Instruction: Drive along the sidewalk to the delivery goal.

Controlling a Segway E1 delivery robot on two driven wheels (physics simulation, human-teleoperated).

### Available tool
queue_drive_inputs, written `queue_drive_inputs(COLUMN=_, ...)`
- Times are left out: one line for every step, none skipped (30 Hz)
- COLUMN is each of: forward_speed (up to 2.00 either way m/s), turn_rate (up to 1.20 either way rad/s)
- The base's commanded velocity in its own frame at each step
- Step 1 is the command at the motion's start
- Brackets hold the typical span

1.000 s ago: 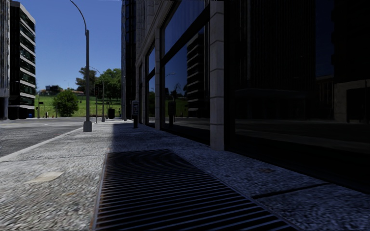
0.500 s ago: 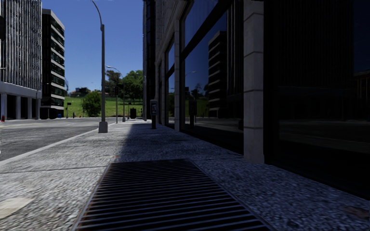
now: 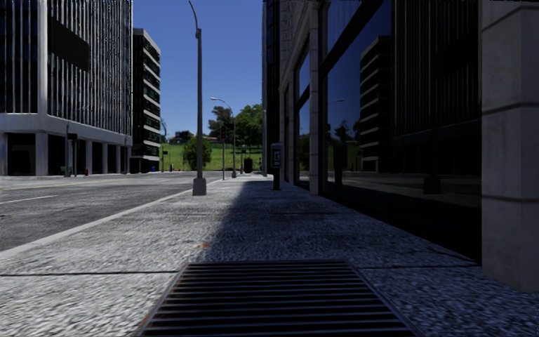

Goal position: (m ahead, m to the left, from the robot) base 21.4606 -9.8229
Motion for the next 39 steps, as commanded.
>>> queue_drive_inputs(forward_speed=2.00, turn_rate=0.44)
queue_drive_inputs(forward_speed=2.00, turn_rate=0.00)
queue_drive_inputs(forward_speed=2.00, turn_rate=0.00)
queue_drive_inputs(forward_speed=2.00, turn_rate=0.00)
queue_drive_inputs(forward_speed=2.00, turn_rate=0.00)
queue_drive_inputs(forward_speed=2.00, turn_rate=0.00)
queue_drive_inputs(forward_speed=2.00, turn_rate=0.00)
queue_drive_inputs(forward_speed=2.00, turn_rate=0.00)
queue_drive_inputs(forward_speed=2.00, turn_rate=0.00)
queue_drive_inputs(forward_speed=2.00, turn_rate=0.00)
queue_drive_inputs(forward_speed=2.00, turn_rate=0.00)
queue_drive_inputs(forward_speed=2.00, turn_rate=0.00)
queue_drive_inputs(forward_speed=2.00, turn_rate=-0.17)
queue_drive_inputs(forward_speed=2.00, turn_rate=-0.17)
queue_drive_inputs(forward_speed=2.00, turn_rate=-0.36)
queue_drive_inputs(forward_speed=2.00, turn_rate=-0.47)
queue_drive_inputs(forward_speed=2.00, turn_rate=-0.50)
queue_drive_inputs(forward_speed=2.00, turn_rate=-0.51)
queue_drive_inputs(forward_speed=2.00, turn_rate=-0.51)
queue_drive_inputs(forward_speed=2.00, turn_rate=-0.51)
queue_drive_inputs(forward_speed=2.00, turn_rate=-0.43)
queue_drive_inputs(forward_speed=2.00, turn_rate=-0.31)
queue_drive_inputs(forward_speed=2.00, turn_rate=-0.08)
queue_drive_inputs(forward_speed=2.00, turn_rate=-0.08)
queue_drive_inputs(forward_speed=2.00, turn_rate=0.00)
queue_drive_inputs(forward_speed=2.00, turn_rate=0.00)
queue_drive_inputs(forward_speed=2.00, turn_rate=0.00)
queue_drive_inputs(forward_speed=2.00, turn_rate=0.00)
queue_drive_inputs(forward_speed=2.00, turn_rate=0.00)
queue_drive_inputs(forward_speed=2.00, turn_rate=0.00)
queue_drive_inputs(forward_speed=2.00, turn_rate=0.00)
queue_drive_inputs(forward_speed=2.00, turn_rate=0.00)
queue_drive_inputs(forward_speed=2.00, turn_rate=0.00)
queue_drive_inputs(forward_speed=2.00, turn_rate=0.00)
queue_drive_inputs(forward_speed=2.00, turn_rate=0.00)
queue_drive_inputs(forward_speed=2.00, turn_rate=0.00)
queue_drive_inputs(forward_speed=2.00, turn_rate=0.00)
queue_drive_inputs(forward_speed=2.00, turn_rate=0.00)
queue_drive_inputs(forward_speed=2.00, turn_rate=0.00)
